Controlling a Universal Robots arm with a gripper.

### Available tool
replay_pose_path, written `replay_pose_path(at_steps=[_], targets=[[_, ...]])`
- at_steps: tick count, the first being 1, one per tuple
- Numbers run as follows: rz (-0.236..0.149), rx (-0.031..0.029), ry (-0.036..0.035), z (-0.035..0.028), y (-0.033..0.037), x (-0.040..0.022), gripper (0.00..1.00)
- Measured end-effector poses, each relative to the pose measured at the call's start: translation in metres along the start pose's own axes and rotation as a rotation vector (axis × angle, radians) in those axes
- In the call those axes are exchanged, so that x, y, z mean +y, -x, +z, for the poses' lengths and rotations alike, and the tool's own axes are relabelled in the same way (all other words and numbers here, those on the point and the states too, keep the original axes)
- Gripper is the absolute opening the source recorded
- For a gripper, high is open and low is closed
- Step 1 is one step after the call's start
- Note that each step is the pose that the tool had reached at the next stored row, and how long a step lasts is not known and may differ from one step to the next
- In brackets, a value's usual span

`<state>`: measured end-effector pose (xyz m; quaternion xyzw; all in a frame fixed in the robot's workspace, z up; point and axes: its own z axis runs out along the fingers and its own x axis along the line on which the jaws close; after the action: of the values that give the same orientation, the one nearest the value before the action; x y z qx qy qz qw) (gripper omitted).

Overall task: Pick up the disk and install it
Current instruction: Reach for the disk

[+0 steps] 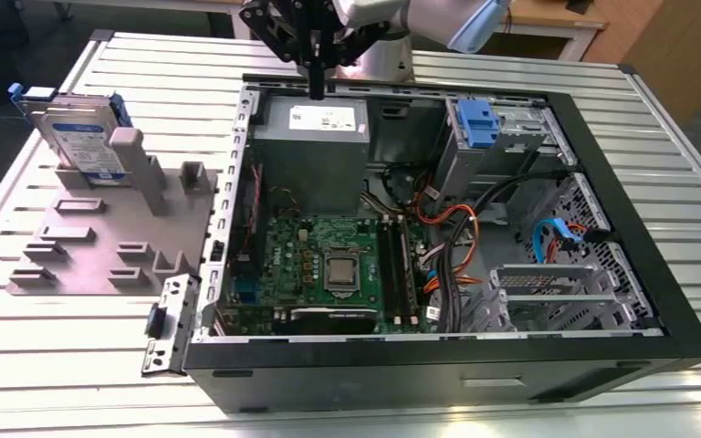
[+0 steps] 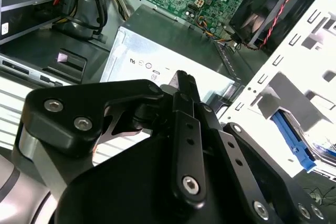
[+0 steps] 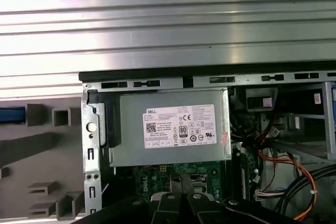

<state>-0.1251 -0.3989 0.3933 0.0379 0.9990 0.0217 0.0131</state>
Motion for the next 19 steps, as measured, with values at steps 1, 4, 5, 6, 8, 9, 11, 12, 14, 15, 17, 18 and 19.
replay_pose_path(at_steps=[1, 4, 5, 6, 8, 9, 11, 12, 14, 15, 17, 18, 19], targets=[[0.000, 0.0001, -0.0001, 0.0000, -0.0004, 0.0000, 0.11], [0.000, 0.0001, -0.0001, -0.0001, -0.0005, -0.0001, 0.11], [0.000, 0.0001, 0.0000, 0.0000, -0.0006, -0.0001, 0.11], [0.000, 0.0000, 0.0000, 0.0000, -0.0006, -0.0001, 0.11], [0.000, 0.0000, 0.0000, 0.0000, -0.0006, -0.0001, 0.11], [0.000, 0.0001, -0.0001, -0.0001, -0.0008, -0.0001, 0.11], [0.000, 0.0001, -0.0001, 0.0000, -0.0011, -0.0001, 0.11], [0.000, 0.0000, 0.0000, 0.0000, -0.0014, -0.0001, 0.11], [0.000, 0.0001, -0.0001, 0.0001, -0.0019, -0.0002, 0.11], [0.000, 0.0001, 0.0000, 0.0002, -0.0024, -0.0002, 0.11], [0.000, 0.0001, -0.0001, 0.0002, -0.0033, -0.0003, 0.11], [0.000, 0.0001, -0.0001, 0.0003, -0.0038, -0.0003, 0.11], [0.000, 0.0002, -0.0001, 0.0003, -0.0042, -0.0003, 0.11]])
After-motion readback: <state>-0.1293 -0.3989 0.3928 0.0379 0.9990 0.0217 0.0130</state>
